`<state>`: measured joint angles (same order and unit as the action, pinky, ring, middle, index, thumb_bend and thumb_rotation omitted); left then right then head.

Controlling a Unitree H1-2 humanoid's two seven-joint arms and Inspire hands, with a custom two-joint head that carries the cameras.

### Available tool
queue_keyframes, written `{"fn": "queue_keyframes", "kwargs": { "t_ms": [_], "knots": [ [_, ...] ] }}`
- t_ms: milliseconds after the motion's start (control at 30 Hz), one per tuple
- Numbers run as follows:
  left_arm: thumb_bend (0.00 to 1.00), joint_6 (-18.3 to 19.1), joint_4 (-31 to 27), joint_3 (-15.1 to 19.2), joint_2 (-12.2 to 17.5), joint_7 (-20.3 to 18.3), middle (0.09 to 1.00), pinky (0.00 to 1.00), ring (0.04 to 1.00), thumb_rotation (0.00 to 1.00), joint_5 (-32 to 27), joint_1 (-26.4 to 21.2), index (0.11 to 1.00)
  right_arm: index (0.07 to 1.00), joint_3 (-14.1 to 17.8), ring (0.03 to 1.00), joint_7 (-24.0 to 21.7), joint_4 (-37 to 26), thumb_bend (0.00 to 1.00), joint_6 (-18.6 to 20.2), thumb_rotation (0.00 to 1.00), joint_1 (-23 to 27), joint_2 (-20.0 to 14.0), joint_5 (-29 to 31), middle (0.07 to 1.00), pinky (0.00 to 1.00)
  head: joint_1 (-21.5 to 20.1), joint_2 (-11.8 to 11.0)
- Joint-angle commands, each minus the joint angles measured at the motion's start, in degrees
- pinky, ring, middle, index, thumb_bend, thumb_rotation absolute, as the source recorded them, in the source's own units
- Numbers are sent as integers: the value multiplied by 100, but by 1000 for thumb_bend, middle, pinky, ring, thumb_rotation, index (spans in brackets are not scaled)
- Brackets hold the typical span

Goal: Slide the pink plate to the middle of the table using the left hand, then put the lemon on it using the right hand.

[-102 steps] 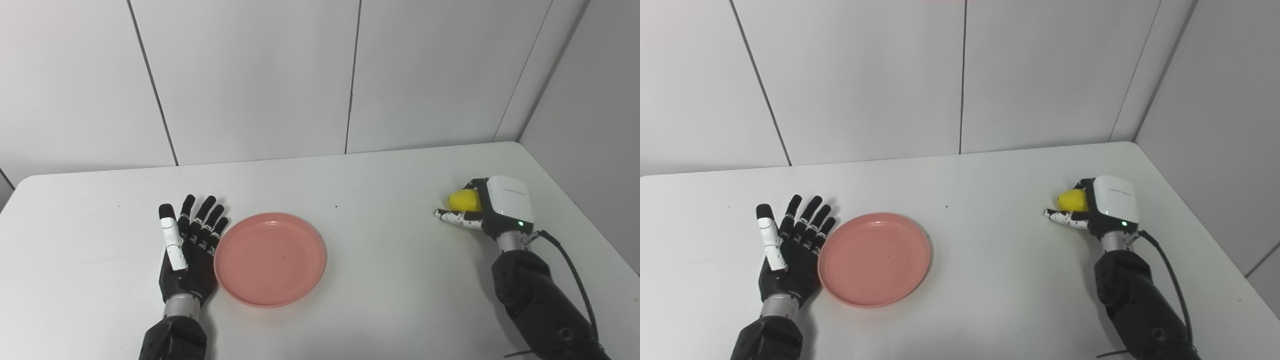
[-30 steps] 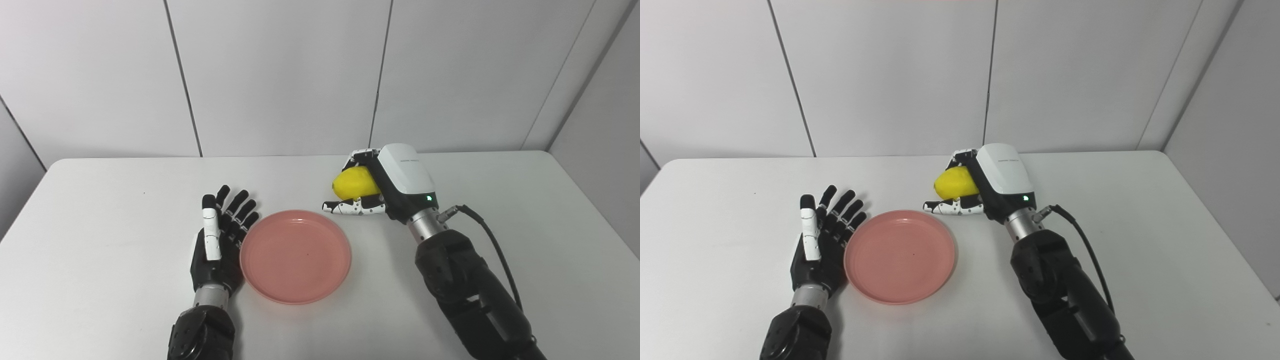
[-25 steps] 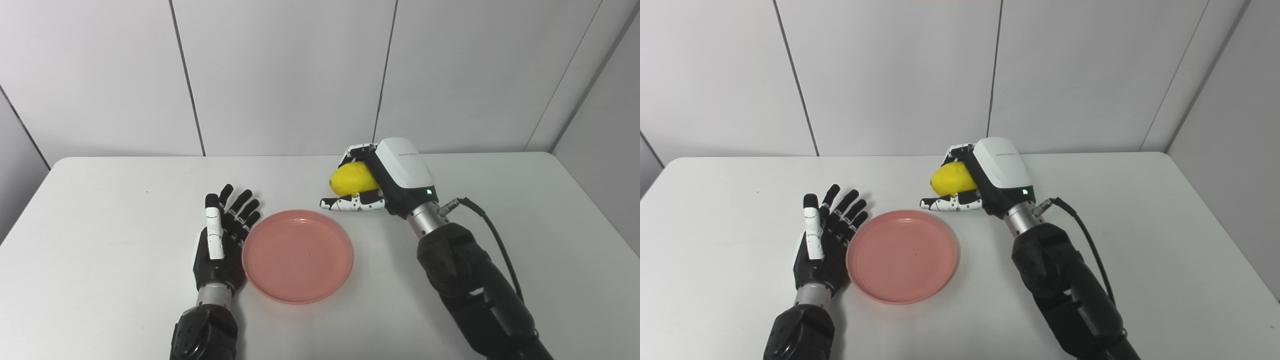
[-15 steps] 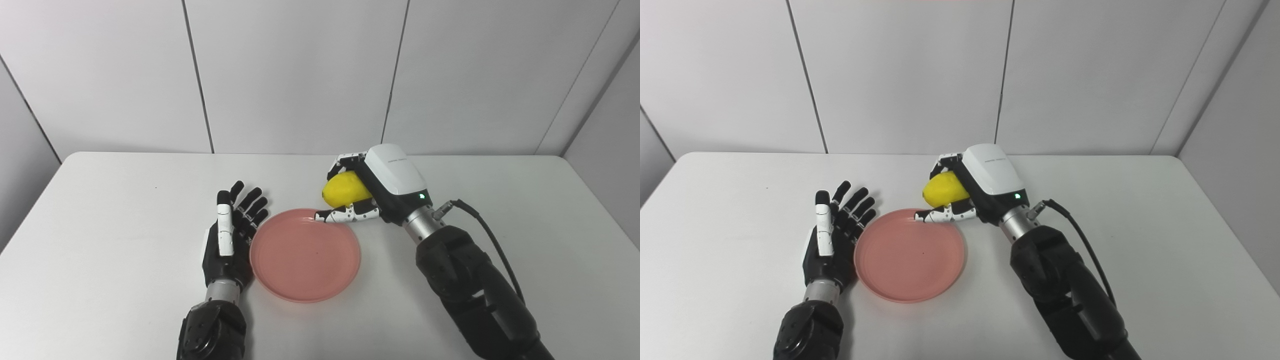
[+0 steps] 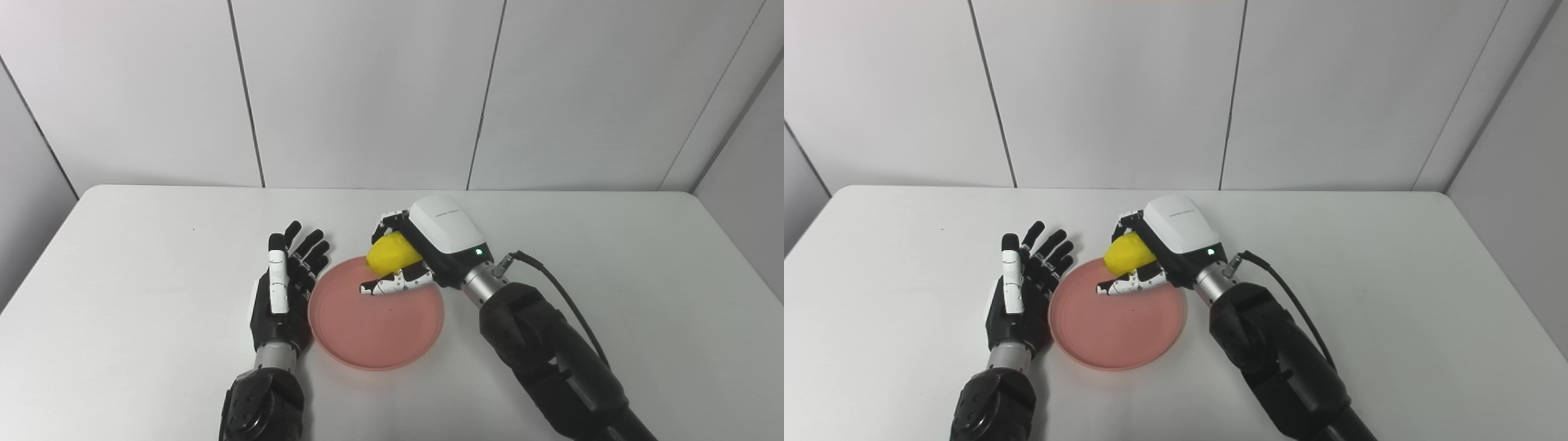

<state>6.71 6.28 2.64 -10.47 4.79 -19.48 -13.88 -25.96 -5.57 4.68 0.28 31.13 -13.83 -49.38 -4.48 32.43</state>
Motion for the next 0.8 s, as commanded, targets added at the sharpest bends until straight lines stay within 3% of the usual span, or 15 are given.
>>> {"fn": "queue_keyframes", "kwargs": {
  "t_ms": [0,200,367,567,767],
  "knots": [
    [973,175,220,32,-415,184,796,881,816,791,-16,218,862,433,-6,304,201,5,594,-283,519,294,60,-55,374,235,9,4],
    [983,237,161,20,-431,215,798,878,835,792,-11,231,868,453,-93,298,264,289,588,-392,519,379,116,-130,375,234,20,15],
    [988,167,240,21,-432,208,792,881,835,787,-9,208,873,376,-118,230,442,575,590,-489,526,413,174,-149,300,178,-8,6],
    [985,115,303,-2,-417,192,813,880,850,794,8,196,889,376,-185,219,328,586,586,-463,526,375,208,-175,289,159,-34,24],
    [946,41,342,-27,-440,208,796,843,821,798,34,180,883,428,-317,264,181,530,584,-453,581,353,184,-227,344,199,-15,28]
  ]
}}
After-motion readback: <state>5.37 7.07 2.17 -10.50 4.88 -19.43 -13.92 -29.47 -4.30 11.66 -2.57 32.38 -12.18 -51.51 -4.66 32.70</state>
